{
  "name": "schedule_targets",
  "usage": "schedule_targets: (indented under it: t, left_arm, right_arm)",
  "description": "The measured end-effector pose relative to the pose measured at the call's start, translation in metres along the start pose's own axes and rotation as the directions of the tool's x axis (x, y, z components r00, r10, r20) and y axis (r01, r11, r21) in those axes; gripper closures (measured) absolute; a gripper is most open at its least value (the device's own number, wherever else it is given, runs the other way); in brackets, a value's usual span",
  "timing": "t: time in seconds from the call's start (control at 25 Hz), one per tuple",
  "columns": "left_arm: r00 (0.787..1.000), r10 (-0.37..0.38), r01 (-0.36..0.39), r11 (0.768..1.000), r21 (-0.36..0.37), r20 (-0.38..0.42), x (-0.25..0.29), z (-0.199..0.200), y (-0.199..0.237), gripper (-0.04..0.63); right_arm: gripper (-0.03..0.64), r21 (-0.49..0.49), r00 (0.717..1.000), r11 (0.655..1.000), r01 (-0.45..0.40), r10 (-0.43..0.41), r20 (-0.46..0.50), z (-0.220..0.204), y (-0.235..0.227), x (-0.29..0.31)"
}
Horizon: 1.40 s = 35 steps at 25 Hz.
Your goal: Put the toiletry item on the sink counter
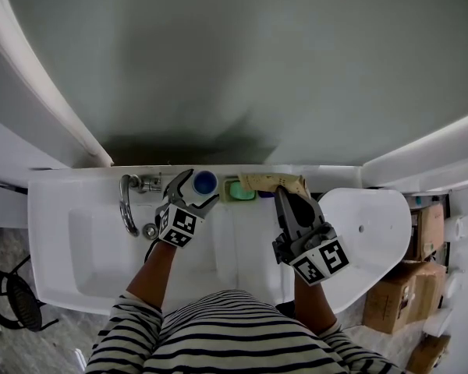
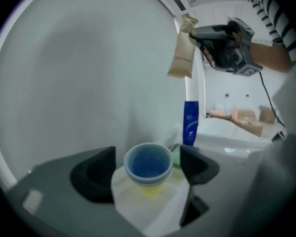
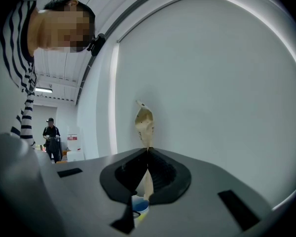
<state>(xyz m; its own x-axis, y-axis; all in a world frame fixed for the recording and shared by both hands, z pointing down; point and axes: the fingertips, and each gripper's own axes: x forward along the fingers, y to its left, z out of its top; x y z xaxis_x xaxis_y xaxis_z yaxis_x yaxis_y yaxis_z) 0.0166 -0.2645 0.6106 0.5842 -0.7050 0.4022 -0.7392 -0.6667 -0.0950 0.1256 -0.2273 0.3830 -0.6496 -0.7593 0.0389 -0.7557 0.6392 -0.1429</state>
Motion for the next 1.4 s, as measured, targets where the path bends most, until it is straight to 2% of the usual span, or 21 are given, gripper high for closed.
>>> schedule_targets:
  t: [0.36, 0.68, 1.04, 1.4]
  left_arm:
    - [0.994, 0.023, -0.021, 0.999, -0.028, 0.105, -0.032, 0.042, 0.002, 0.198]
    - [0.979, 0.044, -0.033, 0.998, -0.058, 0.200, -0.062, 0.080, 0.002, 0.224]
    - [0.959, 0.057, -0.046, 0.998, -0.044, 0.277, -0.100, 0.106, -0.011, 0.387]
    - [0.946, 0.075, -0.065, 0.997, -0.041, 0.316, -0.126, 0.116, -0.017, 0.562]
  right_arm:
    - [0.607, -0.006, 1.000, 1.000, -0.024, 0.024, 0.019, 0.009, 0.013, 0.000]
    - [0.607, -0.009, 0.998, 0.999, -0.043, 0.043, 0.040, 0.015, 0.023, -0.003]
    - [0.607, -0.011, 0.996, 0.998, -0.055, 0.056, 0.069, 0.021, 0.033, -0.009]
    - [0.607, -0.015, 0.994, 0.998, -0.066, 0.067, 0.086, 0.024, 0.042, -0.009]
